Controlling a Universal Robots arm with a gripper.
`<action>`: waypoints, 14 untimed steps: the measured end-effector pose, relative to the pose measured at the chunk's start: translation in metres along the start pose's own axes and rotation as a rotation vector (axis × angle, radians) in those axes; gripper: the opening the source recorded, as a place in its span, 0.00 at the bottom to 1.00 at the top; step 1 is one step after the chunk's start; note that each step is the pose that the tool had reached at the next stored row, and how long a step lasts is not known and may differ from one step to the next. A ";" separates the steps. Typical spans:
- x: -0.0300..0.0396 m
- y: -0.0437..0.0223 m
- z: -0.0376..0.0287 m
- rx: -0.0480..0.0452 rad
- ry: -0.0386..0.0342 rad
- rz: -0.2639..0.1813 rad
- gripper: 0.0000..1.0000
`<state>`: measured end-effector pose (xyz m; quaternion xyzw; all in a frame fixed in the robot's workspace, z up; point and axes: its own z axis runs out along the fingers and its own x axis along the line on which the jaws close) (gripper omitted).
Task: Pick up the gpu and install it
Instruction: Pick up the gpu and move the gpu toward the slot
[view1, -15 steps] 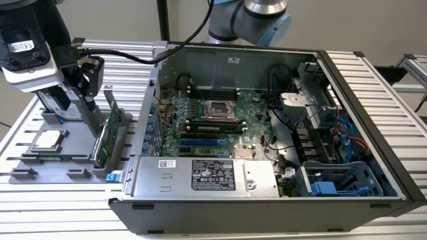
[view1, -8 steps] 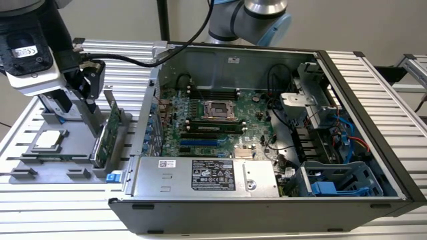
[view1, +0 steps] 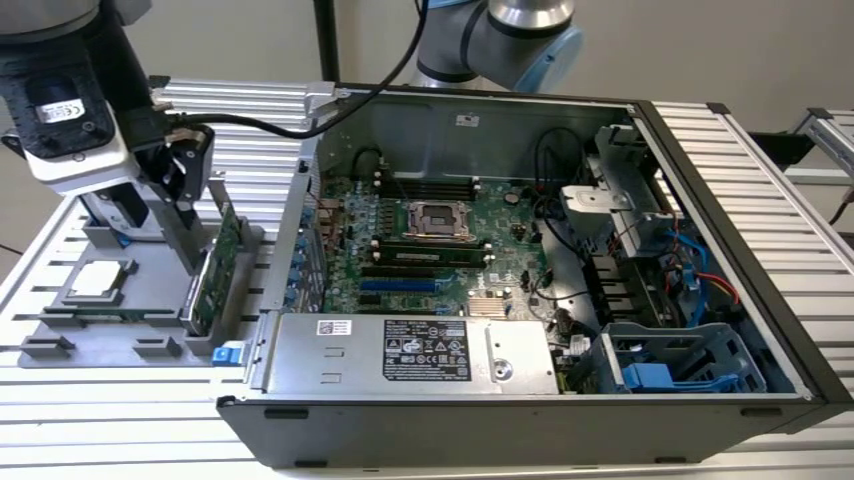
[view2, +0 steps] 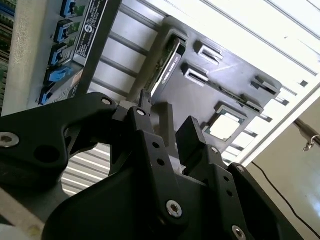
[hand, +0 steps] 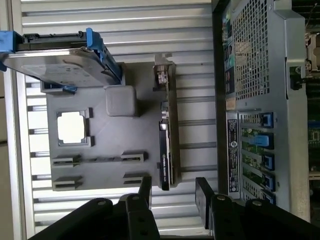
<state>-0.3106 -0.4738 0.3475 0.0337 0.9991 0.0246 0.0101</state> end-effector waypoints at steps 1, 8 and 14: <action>0.0001 0.0005 0.0008 0.0001 0.0001 0.000 1.00; 0.0004 0.0041 0.0064 0.0001 0.0000 0.000 1.00; 0.0008 0.0081 0.0110 0.0001 0.0001 0.000 1.00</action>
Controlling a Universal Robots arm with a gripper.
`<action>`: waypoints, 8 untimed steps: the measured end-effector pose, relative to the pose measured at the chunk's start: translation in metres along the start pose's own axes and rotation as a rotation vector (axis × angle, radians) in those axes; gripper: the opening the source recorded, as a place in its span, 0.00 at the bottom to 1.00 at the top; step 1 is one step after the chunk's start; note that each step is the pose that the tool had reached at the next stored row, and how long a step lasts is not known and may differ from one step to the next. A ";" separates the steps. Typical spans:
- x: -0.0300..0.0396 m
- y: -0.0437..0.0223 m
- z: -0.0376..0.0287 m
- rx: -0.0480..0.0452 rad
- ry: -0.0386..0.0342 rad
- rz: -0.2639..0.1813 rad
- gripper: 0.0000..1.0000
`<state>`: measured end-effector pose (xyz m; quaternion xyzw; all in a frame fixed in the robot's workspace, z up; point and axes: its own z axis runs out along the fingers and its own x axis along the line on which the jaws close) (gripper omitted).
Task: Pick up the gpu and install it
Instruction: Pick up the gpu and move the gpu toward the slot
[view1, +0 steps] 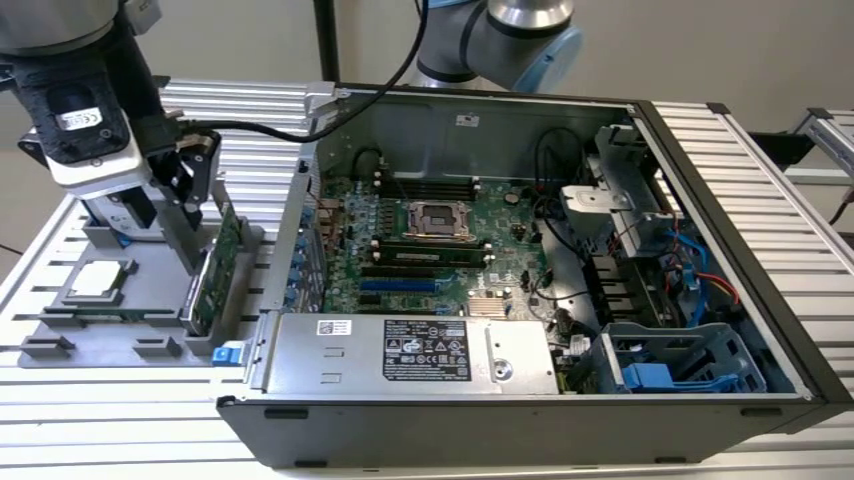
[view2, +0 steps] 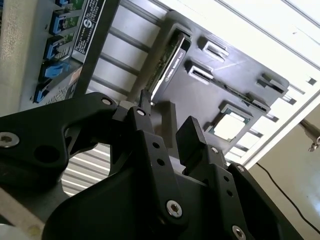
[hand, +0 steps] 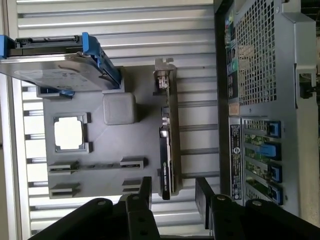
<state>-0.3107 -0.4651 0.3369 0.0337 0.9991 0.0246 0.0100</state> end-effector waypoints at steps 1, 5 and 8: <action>0.0001 0.0008 0.0008 0.0000 0.0000 0.000 1.00; 0.0005 0.0042 0.0036 0.0000 0.0000 0.000 1.00; 0.0008 0.0068 0.0058 0.0000 0.0000 0.000 1.00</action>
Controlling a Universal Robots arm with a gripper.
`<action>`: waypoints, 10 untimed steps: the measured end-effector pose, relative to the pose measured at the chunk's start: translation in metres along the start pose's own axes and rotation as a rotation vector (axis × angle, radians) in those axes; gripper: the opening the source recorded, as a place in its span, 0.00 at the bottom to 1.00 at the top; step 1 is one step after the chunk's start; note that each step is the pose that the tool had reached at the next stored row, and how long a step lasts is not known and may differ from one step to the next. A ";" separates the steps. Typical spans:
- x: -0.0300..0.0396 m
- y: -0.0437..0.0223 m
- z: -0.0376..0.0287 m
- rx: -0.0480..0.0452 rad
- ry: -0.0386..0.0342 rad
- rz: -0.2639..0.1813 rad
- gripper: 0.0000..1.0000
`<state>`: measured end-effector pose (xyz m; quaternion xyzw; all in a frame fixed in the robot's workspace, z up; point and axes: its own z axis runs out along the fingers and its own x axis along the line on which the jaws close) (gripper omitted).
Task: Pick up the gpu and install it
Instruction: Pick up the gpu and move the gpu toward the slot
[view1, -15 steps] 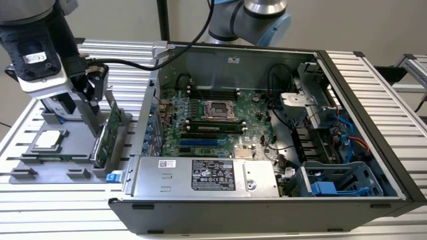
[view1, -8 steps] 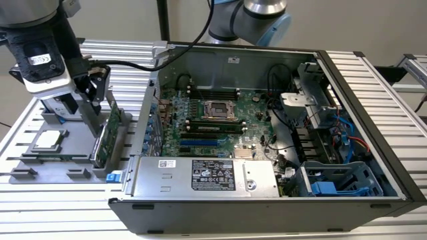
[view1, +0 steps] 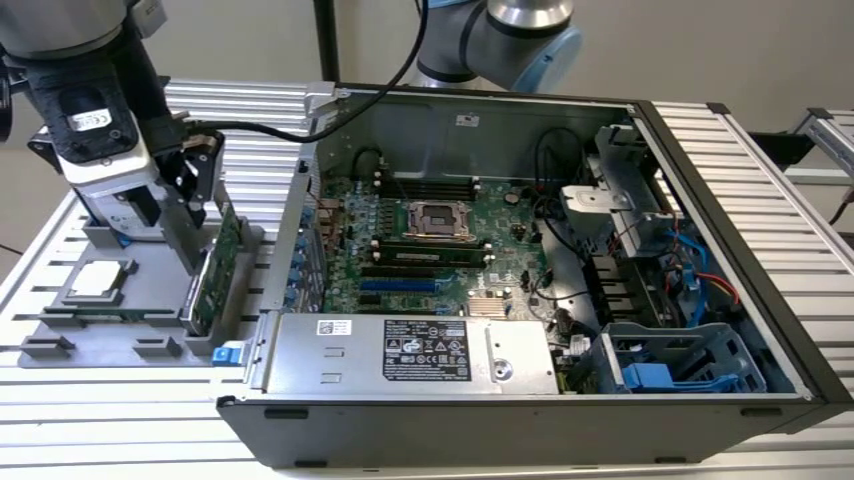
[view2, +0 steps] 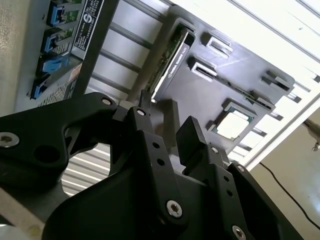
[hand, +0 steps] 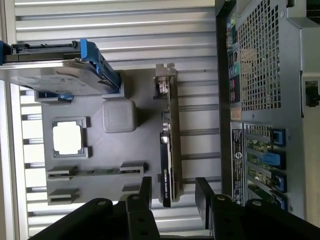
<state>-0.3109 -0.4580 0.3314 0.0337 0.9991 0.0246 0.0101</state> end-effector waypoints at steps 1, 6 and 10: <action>0.0001 0.0007 0.0008 -0.0001 -0.0001 0.000 1.00; 0.0005 0.0020 0.0044 0.0000 -0.0003 -0.002 1.00; 0.0008 0.0027 0.0078 0.0000 -0.0004 -0.003 1.00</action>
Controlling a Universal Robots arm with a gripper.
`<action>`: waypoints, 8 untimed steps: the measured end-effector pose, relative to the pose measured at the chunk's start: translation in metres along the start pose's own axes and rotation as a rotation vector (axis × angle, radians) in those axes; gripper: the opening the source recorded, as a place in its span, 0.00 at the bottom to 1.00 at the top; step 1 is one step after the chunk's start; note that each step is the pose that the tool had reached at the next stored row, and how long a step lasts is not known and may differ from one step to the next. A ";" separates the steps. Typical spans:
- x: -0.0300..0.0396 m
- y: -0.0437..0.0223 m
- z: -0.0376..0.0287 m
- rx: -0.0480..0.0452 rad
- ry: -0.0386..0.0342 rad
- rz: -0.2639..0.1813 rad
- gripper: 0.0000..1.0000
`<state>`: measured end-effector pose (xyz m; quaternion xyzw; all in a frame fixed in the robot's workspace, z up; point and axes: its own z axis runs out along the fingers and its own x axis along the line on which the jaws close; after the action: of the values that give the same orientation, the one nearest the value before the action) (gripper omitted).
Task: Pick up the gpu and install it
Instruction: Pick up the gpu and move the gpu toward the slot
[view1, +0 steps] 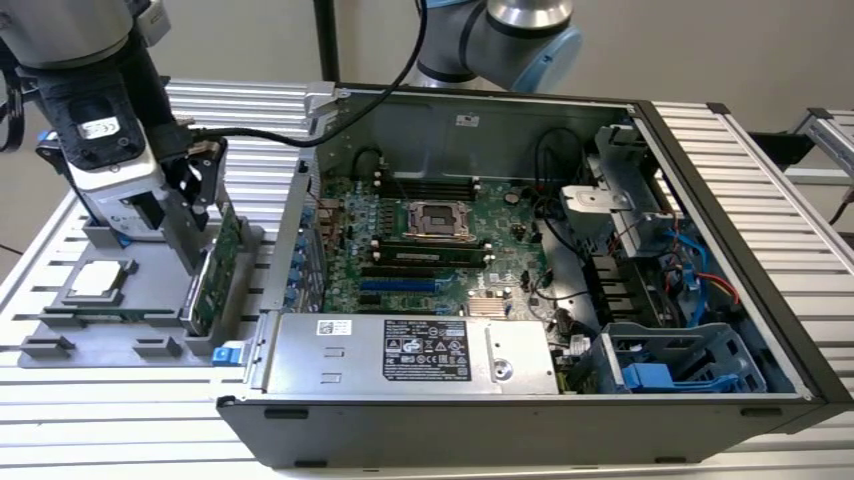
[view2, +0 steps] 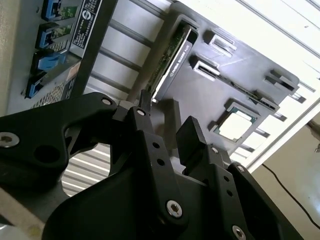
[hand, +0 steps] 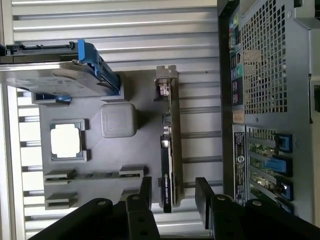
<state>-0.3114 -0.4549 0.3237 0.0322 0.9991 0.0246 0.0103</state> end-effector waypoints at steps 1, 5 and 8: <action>0.0001 0.0002 0.0008 -0.0001 0.0000 0.000 1.00; 0.0003 0.0010 0.0042 -0.0001 0.0000 0.000 1.00; 0.0005 0.0017 0.0067 0.0000 0.0000 0.000 1.00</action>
<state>-0.3116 -0.4529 0.3170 0.0321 0.9991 0.0246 0.0103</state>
